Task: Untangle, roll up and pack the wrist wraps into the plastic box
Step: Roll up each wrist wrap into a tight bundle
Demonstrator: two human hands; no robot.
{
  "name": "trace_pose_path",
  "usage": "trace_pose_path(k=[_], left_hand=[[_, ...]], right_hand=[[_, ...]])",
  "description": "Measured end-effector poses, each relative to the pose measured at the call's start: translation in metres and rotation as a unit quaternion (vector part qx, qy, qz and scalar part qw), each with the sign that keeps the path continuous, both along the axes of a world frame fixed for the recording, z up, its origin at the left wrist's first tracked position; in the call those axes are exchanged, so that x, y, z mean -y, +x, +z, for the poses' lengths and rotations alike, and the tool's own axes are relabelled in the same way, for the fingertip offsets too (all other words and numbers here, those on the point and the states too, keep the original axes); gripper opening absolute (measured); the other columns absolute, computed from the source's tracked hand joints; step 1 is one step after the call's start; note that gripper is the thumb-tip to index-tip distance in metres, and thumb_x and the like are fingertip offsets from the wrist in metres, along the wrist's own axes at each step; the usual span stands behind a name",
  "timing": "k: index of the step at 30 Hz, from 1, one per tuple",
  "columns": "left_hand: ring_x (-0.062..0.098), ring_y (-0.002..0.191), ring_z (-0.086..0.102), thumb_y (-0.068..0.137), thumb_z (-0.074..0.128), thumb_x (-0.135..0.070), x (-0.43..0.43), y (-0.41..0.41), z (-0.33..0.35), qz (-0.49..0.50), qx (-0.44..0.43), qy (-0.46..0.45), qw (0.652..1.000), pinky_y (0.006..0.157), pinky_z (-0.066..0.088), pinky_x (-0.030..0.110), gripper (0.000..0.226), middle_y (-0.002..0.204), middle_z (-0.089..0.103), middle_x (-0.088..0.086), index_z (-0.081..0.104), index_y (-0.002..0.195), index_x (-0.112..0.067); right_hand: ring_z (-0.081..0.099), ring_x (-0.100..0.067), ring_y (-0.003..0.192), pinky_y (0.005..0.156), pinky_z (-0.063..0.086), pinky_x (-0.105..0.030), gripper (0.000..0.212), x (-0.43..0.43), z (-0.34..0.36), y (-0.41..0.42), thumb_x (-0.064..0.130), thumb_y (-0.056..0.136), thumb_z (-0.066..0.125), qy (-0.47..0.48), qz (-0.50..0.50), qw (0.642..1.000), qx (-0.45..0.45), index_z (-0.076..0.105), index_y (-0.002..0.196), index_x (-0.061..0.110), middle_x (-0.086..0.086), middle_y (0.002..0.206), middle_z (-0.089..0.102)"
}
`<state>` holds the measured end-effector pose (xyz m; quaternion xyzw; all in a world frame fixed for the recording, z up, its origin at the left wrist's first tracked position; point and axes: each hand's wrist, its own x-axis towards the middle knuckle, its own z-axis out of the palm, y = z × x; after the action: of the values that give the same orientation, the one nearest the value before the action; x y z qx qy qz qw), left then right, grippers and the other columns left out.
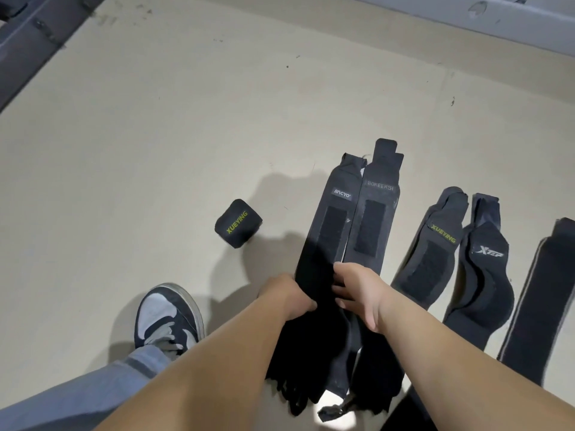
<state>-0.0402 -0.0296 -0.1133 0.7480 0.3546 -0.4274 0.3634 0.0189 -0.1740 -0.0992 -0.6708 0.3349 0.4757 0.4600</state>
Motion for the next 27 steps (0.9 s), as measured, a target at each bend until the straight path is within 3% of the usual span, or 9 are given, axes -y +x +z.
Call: trace_pose_path(k=[5,8,11,13,15,19,21,23,27], left_hand=[[0.026,0.105,0.072,0.081,0.080,-0.031,0.000,0.005,0.003,0.048,0.039,-0.044,0.997,0.096,0.058,0.034,0.041,0.113,0.075,0.005,0.071,0.119,-0.019],[0.029,0.102,0.071,0.071,0.072,-0.030,0.004,0.013,0.021,0.113,0.073,-0.099,0.986,0.094,0.060,0.041,0.052,0.113,0.073,0.012,0.068,0.122,-0.015],[0.028,0.090,0.066,0.064,0.066,-0.028,0.003,0.026,0.046,0.142,0.116,-0.139,0.973,0.088,0.058,0.042,0.038,0.100,0.071,0.010,0.070,0.099,-0.014],[0.027,0.081,0.062,0.065,0.065,-0.026,0.000,0.038,0.073,0.157,0.145,-0.151,0.965,0.075,0.054,0.038,0.020,0.089,0.068,0.009,0.067,0.081,-0.014],[0.026,0.076,0.059,0.066,0.066,-0.027,-0.002,0.051,0.103,0.150,0.168,-0.168,0.960,0.068,0.046,0.033,0.017,0.084,0.063,0.006,0.064,0.079,-0.015],[0.026,0.076,0.064,0.081,0.066,-0.014,-0.005,0.065,0.164,0.139,0.225,-0.189,0.946,0.068,0.048,0.030,0.004,0.086,0.068,0.011,0.064,0.085,-0.012],[0.032,0.086,0.074,0.081,0.069,-0.017,-0.005,0.065,0.197,0.116,0.244,-0.204,0.941,0.074,0.056,0.036,0.020,0.098,0.077,0.016,0.070,0.099,-0.007],[0.036,0.100,0.077,0.077,0.069,-0.022,-0.001,0.062,0.230,0.083,0.255,-0.215,0.939,0.082,0.061,0.043,0.035,0.108,0.079,0.015,0.072,0.111,-0.013],[0.036,0.104,0.077,0.086,0.066,-0.014,0.014,0.048,0.303,0.049,0.292,-0.249,0.922,0.088,0.059,0.043,0.035,0.117,0.078,0.015,0.070,0.120,-0.019]], right_hand=[[0.070,-0.018,0.110,0.076,0.055,-0.030,0.028,0.005,0.001,0.000,0.028,0.101,0.054,0.012,-0.035,0.999,0.012,0.069,0.121,0.016,-0.004,0.121,0.074],[0.073,-0.022,0.097,0.073,0.056,-0.032,0.030,0.007,0.002,-0.005,0.033,0.104,0.057,0.016,-0.062,0.998,0.005,0.071,0.116,0.010,-0.009,0.111,0.076],[0.076,-0.027,0.086,0.066,0.059,-0.033,0.045,0.004,0.017,-0.007,0.050,0.104,0.057,0.068,-0.092,0.993,-0.019,0.074,0.116,0.011,-0.009,0.094,0.080],[0.079,-0.031,0.095,0.073,0.063,-0.038,0.045,0.000,0.030,-0.002,0.052,0.102,0.059,0.110,-0.135,0.984,-0.020,0.074,0.121,0.013,-0.011,0.102,0.081],[0.077,-0.034,0.107,0.090,0.064,-0.045,0.042,-0.005,0.051,0.007,0.047,0.102,0.062,0.130,-0.162,0.978,-0.008,0.072,0.127,0.015,-0.013,0.113,0.080],[0.077,-0.035,0.106,0.081,0.065,-0.044,0.033,-0.015,0.112,0.026,0.029,0.104,0.058,0.160,-0.164,0.971,0.064,0.071,0.128,0.009,-0.016,0.115,0.079],[0.078,-0.037,0.102,0.079,0.066,-0.046,0.033,-0.014,0.147,0.035,0.029,0.105,0.056,0.162,-0.192,0.962,0.105,0.072,0.125,0.009,-0.018,0.113,0.079],[0.077,-0.040,0.101,0.088,0.063,-0.054,0.035,-0.012,0.184,0.043,0.033,0.105,0.055,0.152,-0.205,0.957,0.138,0.072,0.123,0.009,-0.020,0.112,0.079],[0.075,-0.040,0.101,0.090,0.060,-0.061,0.034,-0.002,0.267,0.041,0.027,0.101,0.053,0.125,-0.200,0.948,0.212,0.070,0.121,0.005,-0.023,0.118,0.076]])
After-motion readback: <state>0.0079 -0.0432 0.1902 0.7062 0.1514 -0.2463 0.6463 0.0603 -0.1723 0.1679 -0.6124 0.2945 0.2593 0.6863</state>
